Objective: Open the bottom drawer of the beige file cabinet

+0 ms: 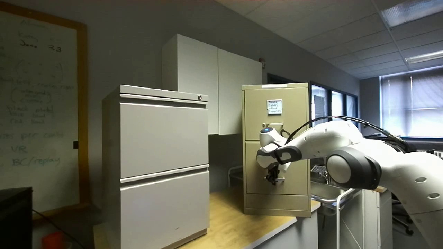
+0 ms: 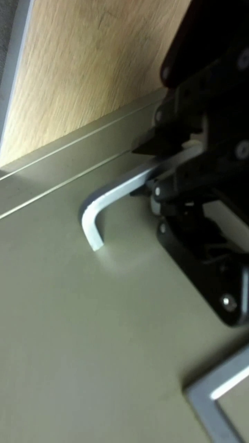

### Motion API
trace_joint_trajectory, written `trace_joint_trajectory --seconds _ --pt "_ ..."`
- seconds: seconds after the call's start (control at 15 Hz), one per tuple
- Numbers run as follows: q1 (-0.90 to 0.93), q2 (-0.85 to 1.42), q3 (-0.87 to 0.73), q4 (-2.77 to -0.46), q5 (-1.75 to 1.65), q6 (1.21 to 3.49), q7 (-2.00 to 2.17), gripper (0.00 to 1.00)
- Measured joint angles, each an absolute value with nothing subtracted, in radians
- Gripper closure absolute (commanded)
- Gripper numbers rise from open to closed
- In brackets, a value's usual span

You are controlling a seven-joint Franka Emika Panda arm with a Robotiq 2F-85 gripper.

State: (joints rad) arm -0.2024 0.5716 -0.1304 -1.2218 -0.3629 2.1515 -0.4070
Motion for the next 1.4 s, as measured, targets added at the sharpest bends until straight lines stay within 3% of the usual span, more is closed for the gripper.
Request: trace_joint_trajectory --seconds 1.4 --pt "-0.197 0.557 -0.127 -1.248 -0.373 2.168 -0.539 0.93"
